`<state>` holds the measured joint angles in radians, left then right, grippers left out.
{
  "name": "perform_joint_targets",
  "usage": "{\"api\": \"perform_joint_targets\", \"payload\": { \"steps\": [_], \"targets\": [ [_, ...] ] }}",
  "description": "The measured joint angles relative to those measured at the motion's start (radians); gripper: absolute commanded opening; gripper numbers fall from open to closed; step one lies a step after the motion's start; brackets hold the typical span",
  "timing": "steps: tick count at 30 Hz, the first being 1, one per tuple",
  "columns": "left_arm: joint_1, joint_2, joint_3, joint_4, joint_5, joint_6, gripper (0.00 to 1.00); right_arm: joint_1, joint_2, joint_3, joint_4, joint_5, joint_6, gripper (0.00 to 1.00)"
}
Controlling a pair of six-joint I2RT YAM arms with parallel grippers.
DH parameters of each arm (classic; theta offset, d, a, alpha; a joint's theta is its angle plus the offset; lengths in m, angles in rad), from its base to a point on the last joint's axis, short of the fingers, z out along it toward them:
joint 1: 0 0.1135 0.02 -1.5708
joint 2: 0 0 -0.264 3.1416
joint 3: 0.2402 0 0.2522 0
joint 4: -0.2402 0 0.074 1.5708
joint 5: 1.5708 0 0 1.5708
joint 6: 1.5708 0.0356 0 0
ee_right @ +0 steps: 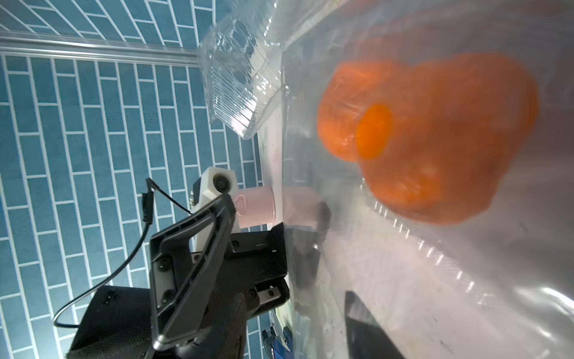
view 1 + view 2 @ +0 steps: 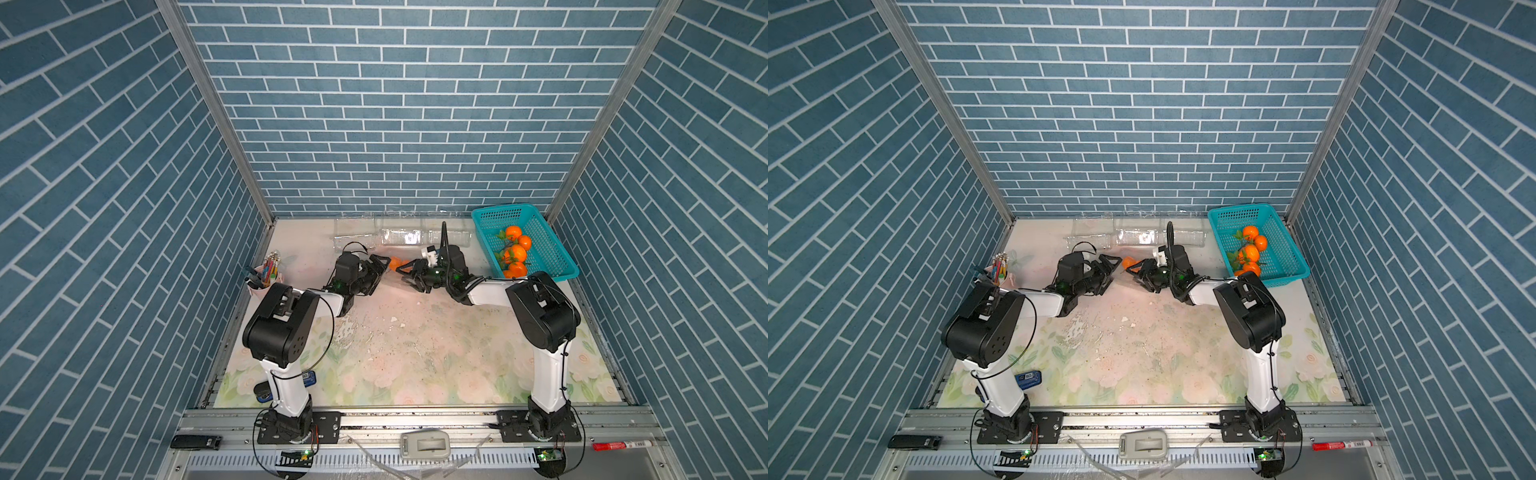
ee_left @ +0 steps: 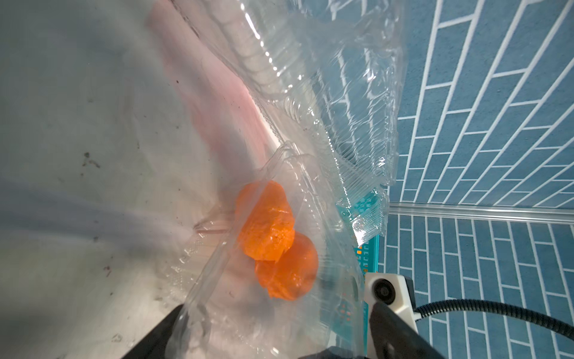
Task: Take oranges out of containers
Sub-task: Open the packing box at the center of the board.
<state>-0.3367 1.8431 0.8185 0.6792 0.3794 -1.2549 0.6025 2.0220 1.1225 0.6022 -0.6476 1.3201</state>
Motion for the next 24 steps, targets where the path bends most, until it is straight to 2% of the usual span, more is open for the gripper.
{"api": "perform_joint_targets", "payload": {
  "steps": [4,7,15,24],
  "targets": [
    [-0.025,0.013,-0.002,0.039,0.001,-0.043,0.92,0.000,0.008,-0.004,0.055,0.024,0.064,0.35],
    [-0.034,-0.011,-0.034,0.064,-0.002,-0.060,0.92,-0.001,0.008,-0.023,0.097,0.055,0.114,0.30],
    [-0.021,-0.103,-0.174,0.078,-0.028,-0.073,0.90,-0.010,0.008,-0.043,0.148,0.080,0.184,0.27],
    [-0.052,-0.095,-0.190,0.091,-0.068,-0.074,0.88,-0.014,0.008,-0.045,0.166,0.094,0.206,0.25]
  ]
}}
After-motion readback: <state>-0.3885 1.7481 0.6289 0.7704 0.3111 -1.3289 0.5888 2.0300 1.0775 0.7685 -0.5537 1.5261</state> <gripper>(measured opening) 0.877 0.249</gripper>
